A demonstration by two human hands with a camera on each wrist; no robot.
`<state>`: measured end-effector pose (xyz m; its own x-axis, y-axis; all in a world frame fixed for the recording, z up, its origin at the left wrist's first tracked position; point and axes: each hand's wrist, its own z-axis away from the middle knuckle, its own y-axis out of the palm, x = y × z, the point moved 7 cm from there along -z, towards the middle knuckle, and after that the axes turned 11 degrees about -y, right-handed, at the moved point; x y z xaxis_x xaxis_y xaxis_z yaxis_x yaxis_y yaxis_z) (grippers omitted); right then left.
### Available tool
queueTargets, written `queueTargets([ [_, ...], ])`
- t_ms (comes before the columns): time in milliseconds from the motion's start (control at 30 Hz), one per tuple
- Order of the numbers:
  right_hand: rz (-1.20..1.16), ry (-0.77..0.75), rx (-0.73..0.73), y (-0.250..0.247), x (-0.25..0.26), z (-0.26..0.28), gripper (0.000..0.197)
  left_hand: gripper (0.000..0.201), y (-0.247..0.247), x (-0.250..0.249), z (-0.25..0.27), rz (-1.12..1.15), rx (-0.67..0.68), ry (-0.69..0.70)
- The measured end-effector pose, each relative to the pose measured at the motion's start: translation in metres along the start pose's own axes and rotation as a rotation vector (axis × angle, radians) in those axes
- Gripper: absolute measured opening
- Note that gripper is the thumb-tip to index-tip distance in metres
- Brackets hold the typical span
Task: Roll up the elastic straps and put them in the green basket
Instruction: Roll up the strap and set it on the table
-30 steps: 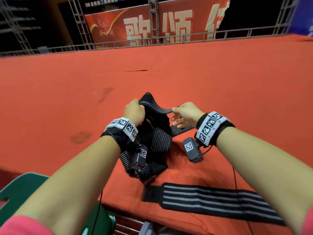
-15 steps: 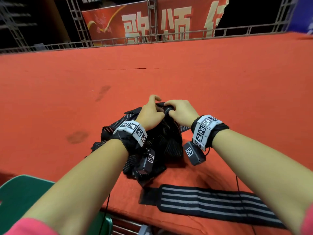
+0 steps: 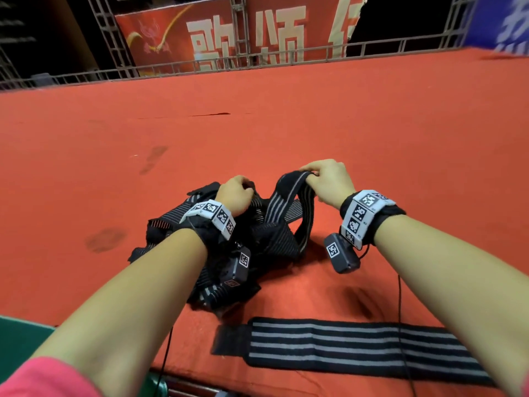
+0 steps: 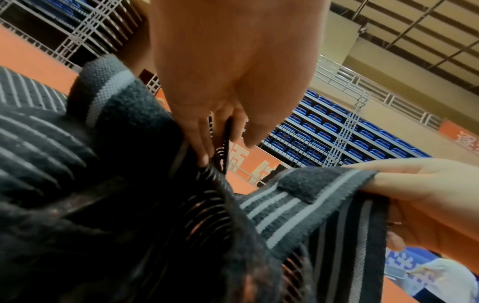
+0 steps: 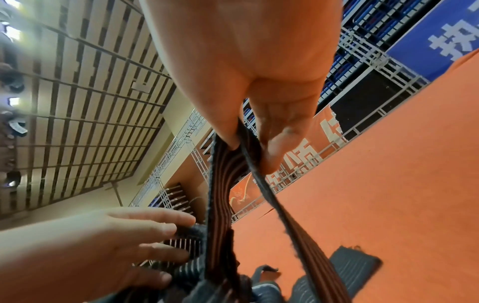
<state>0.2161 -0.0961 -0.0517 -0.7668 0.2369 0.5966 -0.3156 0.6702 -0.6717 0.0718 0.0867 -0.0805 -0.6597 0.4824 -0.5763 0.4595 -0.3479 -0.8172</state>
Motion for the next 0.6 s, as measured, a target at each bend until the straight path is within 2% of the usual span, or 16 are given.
queueTargets([
  [100, 0.059, 0.050, 0.057, 0.002, -0.011, 0.002, 0.022, 0.047, 0.024, -0.015, 0.014, -0.025, 0.202, 0.073],
  [200, 0.161, 0.065, 0.111, 0.004, -0.013, 0.003, 0.019, 0.063, 0.047, -0.018, 0.027, -0.204, 0.338, 0.116],
  [267, 0.212, 0.075, 0.137, 0.007, -0.014, 0.002, 0.020, 0.076, 0.056, -0.017, 0.034, -0.355, 0.317, 0.097],
  [333, 0.254, 0.086, 0.183, 0.009, -0.017, 0.004, 0.015, 0.079, 0.064, -0.014, 0.040, -0.520, 0.257, 0.087],
  [367, 0.276, 0.086, 0.215, 0.011, -0.019, 0.006, 0.018, 0.077, 0.067, -0.013, 0.042, -0.576, 0.228, 0.089],
  [433, 0.333, 0.067, 0.317, 0.020, -0.025, 0.012, 0.037, 0.071, 0.074, -0.011, 0.045, -0.622, 0.201, 0.101],
  [500, 0.381, -0.019, 0.416, 0.035, -0.026, 0.018, 0.049, 0.066, 0.077, -0.009, 0.047, -0.614, 0.202, 0.110],
  [600, 0.448, -0.202, 0.532, 0.063, -0.017, 0.027, 0.052, 0.056, 0.077, -0.008, 0.049, -0.598, 0.198, 0.133],
])
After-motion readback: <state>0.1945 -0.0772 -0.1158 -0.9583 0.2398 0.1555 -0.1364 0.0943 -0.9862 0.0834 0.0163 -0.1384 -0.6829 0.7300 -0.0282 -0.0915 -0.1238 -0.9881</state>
